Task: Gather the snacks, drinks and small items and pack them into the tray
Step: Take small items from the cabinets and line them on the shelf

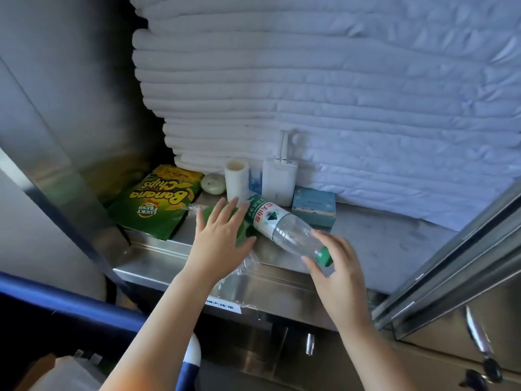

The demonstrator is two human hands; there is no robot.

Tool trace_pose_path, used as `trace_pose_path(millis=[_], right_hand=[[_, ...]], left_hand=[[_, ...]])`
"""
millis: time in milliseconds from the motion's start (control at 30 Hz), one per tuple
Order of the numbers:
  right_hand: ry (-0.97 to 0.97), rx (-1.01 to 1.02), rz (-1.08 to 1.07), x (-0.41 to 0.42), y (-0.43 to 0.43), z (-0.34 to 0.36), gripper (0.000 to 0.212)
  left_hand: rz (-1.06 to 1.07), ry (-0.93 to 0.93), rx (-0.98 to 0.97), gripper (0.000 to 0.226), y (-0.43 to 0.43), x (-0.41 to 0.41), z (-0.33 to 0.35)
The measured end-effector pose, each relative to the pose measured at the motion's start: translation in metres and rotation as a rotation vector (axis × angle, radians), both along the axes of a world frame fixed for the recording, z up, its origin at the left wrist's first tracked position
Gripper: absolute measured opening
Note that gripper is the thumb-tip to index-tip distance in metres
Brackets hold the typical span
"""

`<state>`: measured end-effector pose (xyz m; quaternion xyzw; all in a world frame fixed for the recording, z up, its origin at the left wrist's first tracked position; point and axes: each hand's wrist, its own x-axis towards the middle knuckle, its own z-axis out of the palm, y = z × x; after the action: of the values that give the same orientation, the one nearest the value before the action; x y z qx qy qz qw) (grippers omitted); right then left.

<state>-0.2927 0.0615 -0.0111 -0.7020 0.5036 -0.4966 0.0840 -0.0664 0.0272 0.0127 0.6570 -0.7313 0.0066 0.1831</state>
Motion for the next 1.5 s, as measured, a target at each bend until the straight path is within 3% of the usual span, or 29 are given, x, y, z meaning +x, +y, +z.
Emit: trace_pose_path(millis=[333, 600, 867, 1200, 1500], right_hand=[[-0.087, -0.013, 0.165, -0.015, -0.017, 0.032, 0.030], [-0.222, -0.061, 0.268, -0.006, -0.051, 0.079, 0.042], [-0.143, -0.109, 0.261, 0.030, -0.082, 0.108, 0.041], [-0.032, -0.052, 0.173, 0.058, -0.093, 0.124, 0.057], [0.057, -0.045, 0.260, 0.065, -0.097, 0.125, 0.061]], left_hand=[[-0.064, -0.026, -0.095, 0.064, -0.003, 0.002, -0.006], [-0.084, -0.056, -0.179, 0.062, -0.001, 0.001, -0.008], [-0.089, -0.102, -0.213, 0.062, 0.001, 0.001, -0.007], [-0.077, -0.067, -0.177, 0.056, 0.003, 0.001, -0.006], [-0.064, -0.087, -0.096, 0.054, 0.001, 0.003, -0.009]])
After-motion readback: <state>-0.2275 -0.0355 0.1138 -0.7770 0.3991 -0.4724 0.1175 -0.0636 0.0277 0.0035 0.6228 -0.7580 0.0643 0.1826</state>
